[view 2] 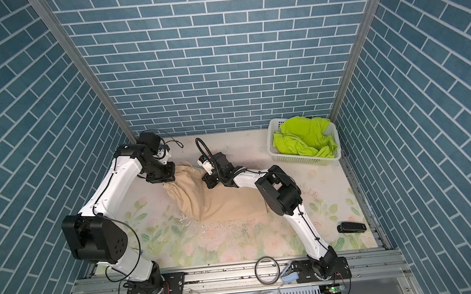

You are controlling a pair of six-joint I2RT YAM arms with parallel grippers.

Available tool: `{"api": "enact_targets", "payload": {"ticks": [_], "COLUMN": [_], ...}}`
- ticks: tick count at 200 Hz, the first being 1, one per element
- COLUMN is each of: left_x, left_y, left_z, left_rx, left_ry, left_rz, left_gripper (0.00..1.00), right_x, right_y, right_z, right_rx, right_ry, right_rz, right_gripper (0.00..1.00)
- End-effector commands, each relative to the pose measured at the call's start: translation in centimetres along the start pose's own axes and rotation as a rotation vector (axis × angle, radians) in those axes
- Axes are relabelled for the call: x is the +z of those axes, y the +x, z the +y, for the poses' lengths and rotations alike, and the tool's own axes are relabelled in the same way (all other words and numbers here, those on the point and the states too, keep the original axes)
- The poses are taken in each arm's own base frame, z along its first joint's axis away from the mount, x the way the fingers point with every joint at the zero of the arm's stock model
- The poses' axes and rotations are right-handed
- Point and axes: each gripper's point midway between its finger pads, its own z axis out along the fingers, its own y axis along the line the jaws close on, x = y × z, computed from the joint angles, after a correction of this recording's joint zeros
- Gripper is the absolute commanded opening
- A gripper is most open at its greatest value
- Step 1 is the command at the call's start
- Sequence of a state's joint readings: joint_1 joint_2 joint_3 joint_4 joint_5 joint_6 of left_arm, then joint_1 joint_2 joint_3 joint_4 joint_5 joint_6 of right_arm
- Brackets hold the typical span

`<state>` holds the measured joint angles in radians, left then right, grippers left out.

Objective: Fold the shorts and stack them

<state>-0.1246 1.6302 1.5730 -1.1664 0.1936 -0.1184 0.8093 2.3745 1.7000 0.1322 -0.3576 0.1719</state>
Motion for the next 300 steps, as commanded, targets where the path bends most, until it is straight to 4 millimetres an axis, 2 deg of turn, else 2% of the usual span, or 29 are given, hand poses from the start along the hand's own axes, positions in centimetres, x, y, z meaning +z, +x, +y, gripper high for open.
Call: {"api": "enact_targets", "payload": {"ticks": [1,14,30,46,61,64,67,85,109,122,141,165,182,201,215,223,226,234,249,276,292,294,300], "left_x": [-1.5,-1.4,-1.5,-1.4,-1.3,-1.3,-1.3,-1.2,-1.5,-1.7,-1.9,-1.7,-1.4,-1.3,-1.4,-1.5,-1.5,-1.6,-1.7,-1.5,-1.3,-1.3,-1.2], "left_y": [0.2,0.2,0.1,-0.2,-0.5,-0.6,-0.6,-1.0,-1.6,-1.9,-2.4,-2.8,-3.0,-3.4,-3.7,-3.9,-4.0,-4.0,-4.0,-3.7,-3.3,-3.3,-3.2], "left_z": [0.5,0.8,1.3,1.5,1.6,1.6,1.6,1.9,2.1,2.3,2.6,2.4,2.4,2.4,2.7,2.9,2.9,2.9,2.9,2.4,2.0,1.9,1.5], "left_rx": [0.033,0.040,0.044,0.037,0.029,0.027,0.026,0.018,0.018,0.020,0.021,0.020,0.023,0.029,0.030,0.031,0.031,0.031,0.028,0.012,0.008,0.008,0.013], "left_ry": [-0.032,-0.045,-0.074,-0.085,-0.083,-0.082,-0.082,-0.096,-0.118,-0.133,-0.150,-0.144,-0.139,-0.139,-0.150,-0.153,-0.154,-0.159,-0.154,-0.130,-0.128,-0.127,-0.121], "left_rz": [-0.018,-0.018,-0.024,-0.031,-0.038,-0.038,-0.039,-0.030,-0.019,-0.016,-0.013,-0.010,-0.005,-0.004,-0.007,-0.008,-0.008,-0.005,-0.004,0.009,0.017,0.018,0.019], "left_gripper": [0.00,0.00,0.00,0.00,0.00,0.00,0.00,0.00,0.00,0.00,0.00,0.00,0.00,0.00,0.00,0.00,0.00,0.00,0.00,0.00,0.00,0.00,0.00], "right_x": [1.1,1.4,0.5,-2.0,-4.6,-4.9,-6.0,-8.5,-10.0,-10.0,-8.8,-6.9,-5.7,-4.3,-3.5,-3.5,-2.8,-2.4,-1.7,-1.3,-2.6,-3.3,-4.4], "right_y": [-0.8,-1.1,-1.9,-2.6,-2.7,-2.1,-2.8,-0.9,2.6,3.6,4.9,5.7,5.9,7.2,8.3,8.2,9.3,9.7,9.8,8.5,6.7,5.6,4.4], "right_z": [-1.1,-1.1,-0.6,0.0,1.0,1.1,1.8,4.4,8.4,10.4,13.0,15.0,15.1,14.7,14.6,14.8,14.4,14.0,13.7,13.5,13.3,13.5,13.3], "right_rx": [0.056,0.067,0.046,0.006,-0.034,-0.039,-0.053,-0.100,-0.179,-0.220,-0.238,-0.242,-0.243,-0.239,-0.246,-0.253,-0.245,-0.244,-0.246,-0.231,-0.190,-0.186,-0.164], "right_ry": [0.002,-0.013,-0.032,-0.005,-0.006,-0.009,-0.019,-0.099,-0.174,-0.205,-0.264,-0.309,-0.313,-0.315,-0.313,-0.315,-0.309,-0.295,-0.274,-0.245,-0.247,-0.250,-0.249], "right_rz": [0.005,0.009,-0.004,-0.028,-0.041,-0.030,-0.045,-0.012,0.051,0.077,0.100,0.125,0.138,0.194,0.234,0.240,0.266,0.276,0.283,0.248,0.178,0.151,0.107], "right_gripper": [0.00,0.05,0.12,0.19,0.21,0.21,0.21,0.20,0.06,0.03,0.00,0.00,0.00,0.00,0.00,0.00,0.00,0.00,0.00,0.01,0.08,0.09,0.11]}}
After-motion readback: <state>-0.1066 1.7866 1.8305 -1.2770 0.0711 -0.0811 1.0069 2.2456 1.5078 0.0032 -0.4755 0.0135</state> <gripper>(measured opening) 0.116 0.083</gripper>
